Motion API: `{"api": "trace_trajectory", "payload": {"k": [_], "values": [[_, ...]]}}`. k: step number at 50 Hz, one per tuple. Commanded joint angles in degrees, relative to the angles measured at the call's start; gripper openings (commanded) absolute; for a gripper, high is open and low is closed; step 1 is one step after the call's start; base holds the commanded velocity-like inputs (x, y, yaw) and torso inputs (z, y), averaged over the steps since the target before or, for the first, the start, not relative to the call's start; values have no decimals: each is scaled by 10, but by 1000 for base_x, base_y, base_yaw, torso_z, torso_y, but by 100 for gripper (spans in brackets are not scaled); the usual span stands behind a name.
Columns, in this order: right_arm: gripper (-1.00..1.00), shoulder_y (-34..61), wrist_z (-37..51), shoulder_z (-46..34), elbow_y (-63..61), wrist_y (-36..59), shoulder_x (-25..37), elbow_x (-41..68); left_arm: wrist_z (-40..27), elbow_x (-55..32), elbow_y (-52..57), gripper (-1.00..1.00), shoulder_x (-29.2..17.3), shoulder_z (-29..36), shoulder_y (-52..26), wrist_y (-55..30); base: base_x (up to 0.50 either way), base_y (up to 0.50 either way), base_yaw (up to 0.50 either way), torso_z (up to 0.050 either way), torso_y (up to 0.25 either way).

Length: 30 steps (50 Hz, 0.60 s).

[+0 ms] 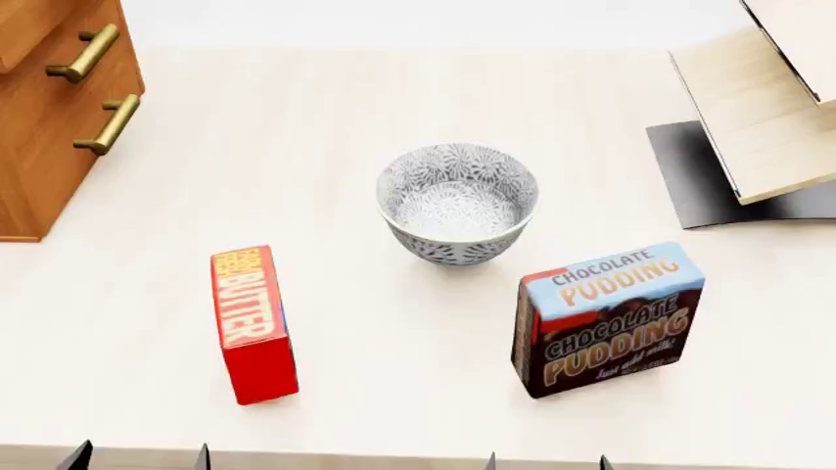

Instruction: Close the top drawer of the cabinet and put the bowl on top of it.

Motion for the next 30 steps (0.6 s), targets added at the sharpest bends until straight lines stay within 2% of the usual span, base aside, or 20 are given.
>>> {"api": "trace_trajectory", "payload": {"k": [1, 6, 15, 22, 30], "values": [[100, -7, 14, -13, -48, 40, 10, 3, -11, -5, 46, 100, -10, 11, 7, -32, 0, 0, 0, 0, 0], [100, -6, 49, -29, -87, 75, 21, -22, -27, -10, 136, 100, -23, 22, 31, -86, 0, 0, 0, 0, 0], [100, 6, 47, -47, -226, 183, 40, -21, -44, -11, 259, 100, -39, 32, 34, -164, 0, 0, 0, 0, 0], [100, 51, 42, -63, -360, 304, 55, -38, -60, 2, 377, 100, -51, 35, 17, -253, 0, 0, 0, 0, 0], [100, 79, 39, -67, -453, 389, 65, -43, -68, 2, 465, 100, -59, 39, -8, -327, 0, 0, 0, 0, 0]]}}
